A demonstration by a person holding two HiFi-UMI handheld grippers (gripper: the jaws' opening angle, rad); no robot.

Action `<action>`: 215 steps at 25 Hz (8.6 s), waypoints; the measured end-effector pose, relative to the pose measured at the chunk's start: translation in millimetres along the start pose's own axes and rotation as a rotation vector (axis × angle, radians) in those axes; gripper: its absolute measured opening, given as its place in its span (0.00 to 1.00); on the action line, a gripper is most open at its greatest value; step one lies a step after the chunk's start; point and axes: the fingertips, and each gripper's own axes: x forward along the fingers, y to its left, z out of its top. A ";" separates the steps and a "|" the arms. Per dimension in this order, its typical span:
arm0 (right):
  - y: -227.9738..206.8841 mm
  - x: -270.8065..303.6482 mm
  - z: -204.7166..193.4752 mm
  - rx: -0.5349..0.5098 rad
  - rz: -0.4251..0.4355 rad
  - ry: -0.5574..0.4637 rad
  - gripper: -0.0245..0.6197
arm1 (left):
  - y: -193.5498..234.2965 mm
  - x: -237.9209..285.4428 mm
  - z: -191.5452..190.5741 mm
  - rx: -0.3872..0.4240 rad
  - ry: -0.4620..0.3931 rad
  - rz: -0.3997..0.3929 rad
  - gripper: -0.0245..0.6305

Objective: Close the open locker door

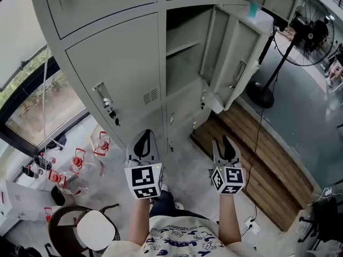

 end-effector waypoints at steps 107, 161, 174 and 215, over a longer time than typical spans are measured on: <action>-42.4 169.5 9.0 -0.038 0.014 0.048 0.18 | -43.4 186.4 -2.3 0.016 0.057 -0.189 0.04; 81.5 235.6 7.7 -0.118 0.296 0.055 0.15 | 54.0 147.3 -15.5 -0.033 0.065 0.018 0.04; 100.6 257.5 9.1 -0.134 0.328 0.055 0.15 | 58.0 154.0 -16.8 -0.045 0.066 0.022 0.04; 120.9 274.4 14.6 -0.115 0.381 0.054 0.23 | 57.1 155.9 -12.6 -0.038 0.058 0.025 0.04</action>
